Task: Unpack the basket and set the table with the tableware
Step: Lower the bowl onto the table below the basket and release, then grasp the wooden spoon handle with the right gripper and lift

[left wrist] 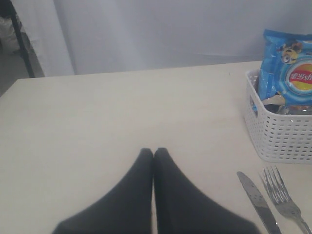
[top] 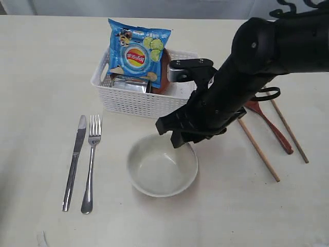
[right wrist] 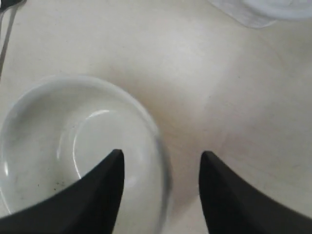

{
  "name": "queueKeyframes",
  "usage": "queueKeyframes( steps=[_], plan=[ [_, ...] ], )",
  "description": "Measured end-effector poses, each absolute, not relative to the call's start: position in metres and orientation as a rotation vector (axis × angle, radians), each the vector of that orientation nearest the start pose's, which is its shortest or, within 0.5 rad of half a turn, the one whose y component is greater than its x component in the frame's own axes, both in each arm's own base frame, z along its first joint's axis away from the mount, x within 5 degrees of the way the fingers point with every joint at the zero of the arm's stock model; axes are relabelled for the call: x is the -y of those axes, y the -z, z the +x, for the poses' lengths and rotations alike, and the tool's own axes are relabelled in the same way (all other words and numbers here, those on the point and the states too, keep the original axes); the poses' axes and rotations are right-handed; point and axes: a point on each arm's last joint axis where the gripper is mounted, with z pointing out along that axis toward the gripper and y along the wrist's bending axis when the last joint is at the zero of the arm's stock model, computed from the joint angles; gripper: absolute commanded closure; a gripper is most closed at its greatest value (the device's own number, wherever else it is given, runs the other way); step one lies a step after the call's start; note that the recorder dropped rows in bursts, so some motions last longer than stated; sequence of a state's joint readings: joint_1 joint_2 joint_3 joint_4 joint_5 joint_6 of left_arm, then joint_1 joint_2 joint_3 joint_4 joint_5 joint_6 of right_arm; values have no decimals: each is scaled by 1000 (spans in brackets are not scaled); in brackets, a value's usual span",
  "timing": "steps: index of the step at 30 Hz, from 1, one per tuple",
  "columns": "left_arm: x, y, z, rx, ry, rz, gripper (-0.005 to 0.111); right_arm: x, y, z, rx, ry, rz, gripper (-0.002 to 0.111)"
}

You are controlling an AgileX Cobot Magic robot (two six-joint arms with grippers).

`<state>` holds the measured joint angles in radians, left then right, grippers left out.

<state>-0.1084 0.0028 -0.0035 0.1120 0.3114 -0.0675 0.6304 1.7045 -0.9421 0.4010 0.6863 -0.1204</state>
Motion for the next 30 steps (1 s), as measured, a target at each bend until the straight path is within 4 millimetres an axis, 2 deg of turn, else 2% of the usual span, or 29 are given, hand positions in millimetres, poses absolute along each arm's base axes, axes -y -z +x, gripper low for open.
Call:
queueKeyframes(
  steps=[4, 8, 14, 17, 20, 24, 28, 30],
  plan=[
    [3, -186, 54, -1789, 19, 108, 107, -198, -179, 238, -2923, -420, -697, 60],
    [3, -186, 54, -1789, 19, 108, 107, -198, -196, 246, -2929, -337, -731, 60],
    [3, -186, 54, -1789, 19, 108, 107, -197, -236, 254, -2927, -244, -766, 60],
    [3, -186, 54, -1789, 19, 108, 107, -188, -257, 254, -2920, -146, -764, 60],
    [3, -186, 54, -1789, 19, 108, 107, -161, -275, 258, -2928, -61, -670, 60],
    [3, -186, 54, -1789, 19, 108, 107, -105, -283, 270, -2955, 3, -451, 60],
    [3, -186, 54, -1789, 19, 108, 107, -60, -266, 274, -2988, 64, -345, 60],
    [3, -186, 54, -1789, 19, 108, 107, -49, -253, 275, -2969, 65, -327, 60]
  ],
)
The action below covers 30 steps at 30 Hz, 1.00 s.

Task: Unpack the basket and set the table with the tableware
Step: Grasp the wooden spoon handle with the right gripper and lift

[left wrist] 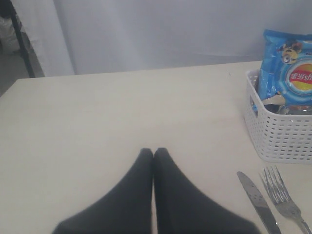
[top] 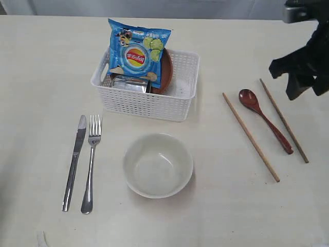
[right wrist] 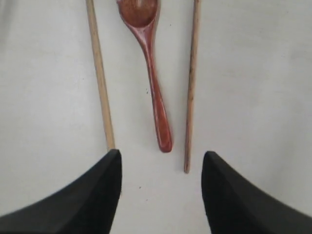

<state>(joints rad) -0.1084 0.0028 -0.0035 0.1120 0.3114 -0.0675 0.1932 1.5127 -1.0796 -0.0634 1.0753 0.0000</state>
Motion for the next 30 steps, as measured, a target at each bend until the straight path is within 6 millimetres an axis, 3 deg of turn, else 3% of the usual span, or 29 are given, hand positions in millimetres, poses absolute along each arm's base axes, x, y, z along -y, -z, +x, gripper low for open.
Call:
queueKeyframes(
  steps=[5, 11, 25, 28, 30],
  plan=[
    [3, -186, 54, -1789, 19, 108, 107, -49, -217, 279, -2900, -4, -462, 60],
    [3, -186, 54, -1789, 19, 108, 107, -52, -175, 295, -2934, -14, -529, 60],
    [3, -186, 54, -1789, 19, 108, 107, -54, -125, 315, -2901, 31, -671, 60],
    [3, -186, 54, -1789, 19, 108, 107, -54, -120, 317, -2894, 33, -675, 75],
    [3, -186, 54, -1789, 19, 108, 107, -55, -118, 317, -2895, 32, -676, 91]
  ],
)
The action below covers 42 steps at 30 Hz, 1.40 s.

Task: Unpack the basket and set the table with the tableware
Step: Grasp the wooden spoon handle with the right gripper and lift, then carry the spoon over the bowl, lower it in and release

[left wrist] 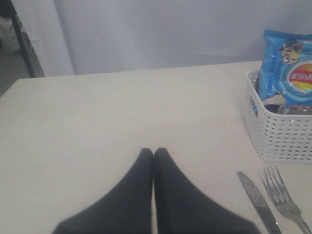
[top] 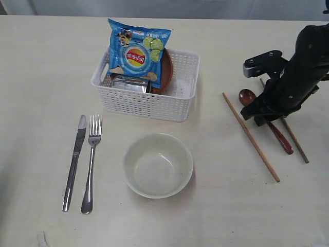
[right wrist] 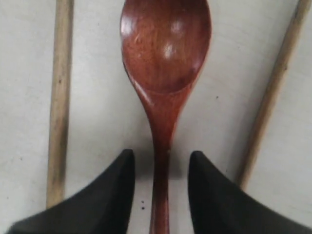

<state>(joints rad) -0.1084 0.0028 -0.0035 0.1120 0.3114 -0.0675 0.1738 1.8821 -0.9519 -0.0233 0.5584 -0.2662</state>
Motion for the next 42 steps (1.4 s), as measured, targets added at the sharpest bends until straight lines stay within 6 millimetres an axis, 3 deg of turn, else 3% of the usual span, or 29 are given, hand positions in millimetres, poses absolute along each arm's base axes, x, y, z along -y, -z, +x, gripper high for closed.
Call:
queueKeyframes(
  steps=[3, 12, 20, 26, 30, 36, 42],
  plan=[
    [3, -186, 54, -1789, 19, 108, 107, -55, -115, 317, -2900, 32, -680, 108],
    [3, -186, 54, -1789, 19, 108, 107, -55, -121, 315, -2907, 32, -688, 109],
    [3, -186, 54, -1789, 19, 108, 107, -64, -178, 304, -2757, 32, -704, 109],
    [3, -186, 54, -1789, 19, 108, 107, -103, -227, 266, -2563, 29, -1125, 109],
    [3, -186, 54, -1789, 19, 108, 107, -132, -245, 229, -2453, -15, -1464, 109],
    [3, -186, 54, -1789, 19, 108, 107, -163, -242, 186, -2434, -54, -1846, 109],
    [3, -186, 54, -1789, 19, 108, 107, -198, -220, 176, -2331, -43, -1967, 109]
  ],
)
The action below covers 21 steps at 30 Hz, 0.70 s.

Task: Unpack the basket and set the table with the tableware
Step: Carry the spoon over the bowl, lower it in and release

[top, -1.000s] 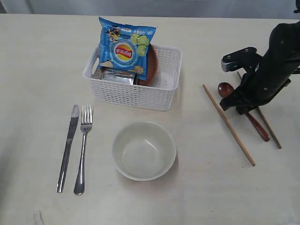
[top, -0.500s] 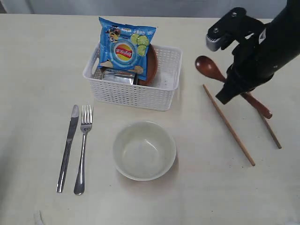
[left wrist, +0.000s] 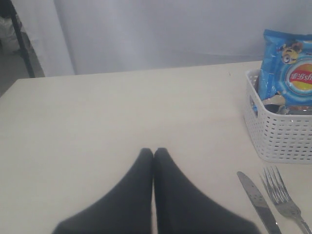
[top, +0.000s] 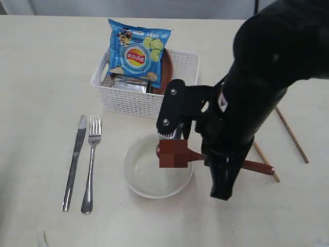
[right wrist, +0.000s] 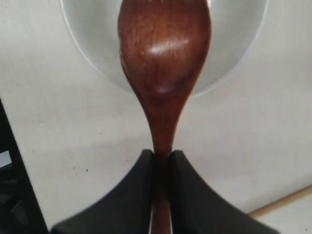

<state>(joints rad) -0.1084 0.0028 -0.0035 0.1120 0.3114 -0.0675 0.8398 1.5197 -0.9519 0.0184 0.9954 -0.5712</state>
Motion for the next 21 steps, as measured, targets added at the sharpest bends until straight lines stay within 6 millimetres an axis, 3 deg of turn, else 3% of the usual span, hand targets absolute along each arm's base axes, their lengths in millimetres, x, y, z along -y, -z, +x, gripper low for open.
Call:
queueKeyframes(
  steps=[3, 7, 15, 21],
  plan=[
    [3, -186, 54, -1789, 19, 108, 107, -210, -190, 182, -2370, 14, -2020, 109],
    [3, -186, 54, -1789, 19, 108, 107, -215, -172, 187, -2389, 27, -2037, 109],
    [3, -186, 54, -1789, 19, 108, 107, -237, -199, 206, -2291, -6, -1951, 109],
    [3, -186, 54, -1789, 19, 108, 107, -239, -183, 206, -2381, 26, -2032, 109]
  ],
)
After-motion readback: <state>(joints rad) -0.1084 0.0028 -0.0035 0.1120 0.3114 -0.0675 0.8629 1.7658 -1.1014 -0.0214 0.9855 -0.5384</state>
